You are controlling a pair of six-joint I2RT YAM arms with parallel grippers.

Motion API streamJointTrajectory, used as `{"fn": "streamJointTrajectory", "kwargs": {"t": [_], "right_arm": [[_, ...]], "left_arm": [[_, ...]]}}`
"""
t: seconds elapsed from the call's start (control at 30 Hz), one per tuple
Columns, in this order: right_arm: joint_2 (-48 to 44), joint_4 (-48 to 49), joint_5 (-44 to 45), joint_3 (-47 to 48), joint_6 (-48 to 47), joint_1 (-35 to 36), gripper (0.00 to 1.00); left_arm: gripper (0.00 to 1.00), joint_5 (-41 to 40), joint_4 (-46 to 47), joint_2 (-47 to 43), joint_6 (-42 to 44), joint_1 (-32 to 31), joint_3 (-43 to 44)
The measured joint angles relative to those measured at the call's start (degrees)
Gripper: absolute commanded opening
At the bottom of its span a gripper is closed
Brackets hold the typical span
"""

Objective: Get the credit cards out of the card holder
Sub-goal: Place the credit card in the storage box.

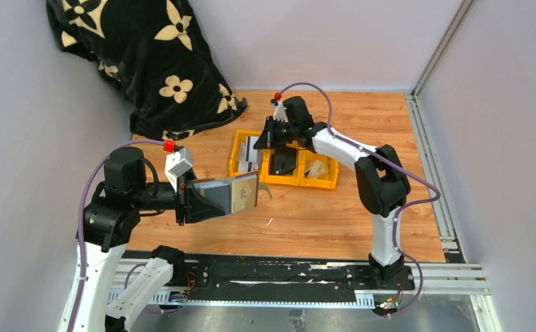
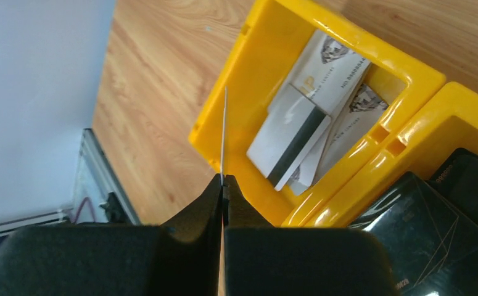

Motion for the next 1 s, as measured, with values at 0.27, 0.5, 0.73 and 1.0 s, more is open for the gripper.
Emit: {"fn": "streamJointTrajectory", "kwargs": {"t": [0.27, 0.5, 0.73, 1.0], "right_arm": [[7.5, -6.6, 9.7, 7.3, -1.7, 4.0, 0.0], [10.0, -8.2, 15.1, 9.3, -1.3, 6.6, 0.19], [9.7, -8.6, 19.9, 9.3, -0.5, 7.6, 0.36], [-2.3, -10.8, 24.3, 4.9, -2.3, 7.6, 0.72]], "left_arm": [[0.0, 0.8, 0.0, -0.4, -0.7, 0.0, 0.9], [0.0, 1.3, 0.0, -0.4, -0.9, 0.0, 0.9], [0.0, 2.4, 0.0, -0.4, -0.9, 0.0, 1.8], [0.0, 2.7, 0.0, -0.3, -0.9, 0.0, 1.9]]}}
